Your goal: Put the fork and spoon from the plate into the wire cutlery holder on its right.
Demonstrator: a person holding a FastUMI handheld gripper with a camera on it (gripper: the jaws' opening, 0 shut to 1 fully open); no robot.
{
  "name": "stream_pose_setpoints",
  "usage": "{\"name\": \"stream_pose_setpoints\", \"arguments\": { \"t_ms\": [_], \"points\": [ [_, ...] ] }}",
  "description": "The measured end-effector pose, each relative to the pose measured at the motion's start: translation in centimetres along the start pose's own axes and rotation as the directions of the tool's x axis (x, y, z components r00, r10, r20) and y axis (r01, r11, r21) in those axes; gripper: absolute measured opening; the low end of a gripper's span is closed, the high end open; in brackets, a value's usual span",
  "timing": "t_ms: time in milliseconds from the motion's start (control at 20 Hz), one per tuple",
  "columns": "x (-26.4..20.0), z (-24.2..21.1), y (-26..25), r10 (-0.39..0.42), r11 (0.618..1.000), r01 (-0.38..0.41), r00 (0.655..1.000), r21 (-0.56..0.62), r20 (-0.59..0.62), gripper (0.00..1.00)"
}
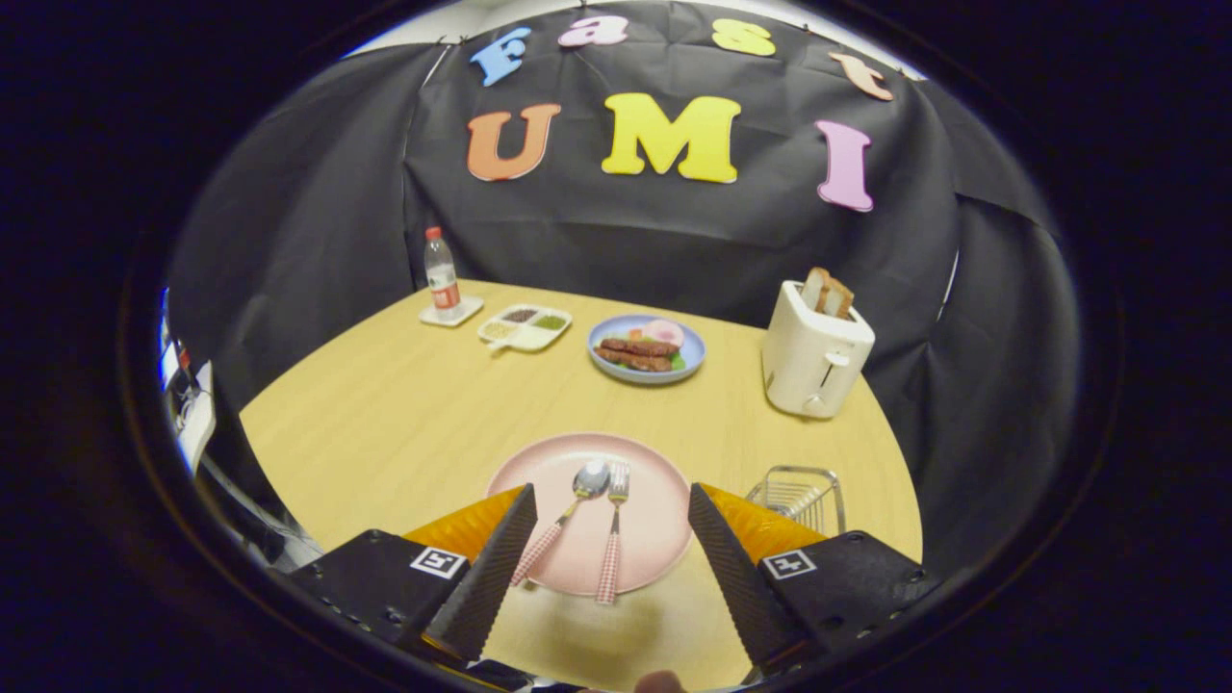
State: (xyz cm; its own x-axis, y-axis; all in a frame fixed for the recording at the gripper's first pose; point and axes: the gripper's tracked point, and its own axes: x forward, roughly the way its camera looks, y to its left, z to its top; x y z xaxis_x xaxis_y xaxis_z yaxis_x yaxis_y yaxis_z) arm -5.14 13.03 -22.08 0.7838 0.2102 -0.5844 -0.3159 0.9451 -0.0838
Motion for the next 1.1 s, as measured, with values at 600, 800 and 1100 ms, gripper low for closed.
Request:
{"name": "stream_pose_setpoints", "arguments": {
  "t_ms": [600, 800, 1100],
  "points": [
    [6.2, -7.4, 0.6, -0.017, 1.000, 0.010, 0.968, -0.027, -0.252, 0.46],
    [6.7, -7.1, -0.1, -0.031, 1.000, 0.030, 0.952, -0.007, -0.306, 0.19],
    [5.4, -5.6, -1.3, 0.006, 0.998, 0.014, 0.934, 0.053, -0.357, 0.03]
  ]
}}
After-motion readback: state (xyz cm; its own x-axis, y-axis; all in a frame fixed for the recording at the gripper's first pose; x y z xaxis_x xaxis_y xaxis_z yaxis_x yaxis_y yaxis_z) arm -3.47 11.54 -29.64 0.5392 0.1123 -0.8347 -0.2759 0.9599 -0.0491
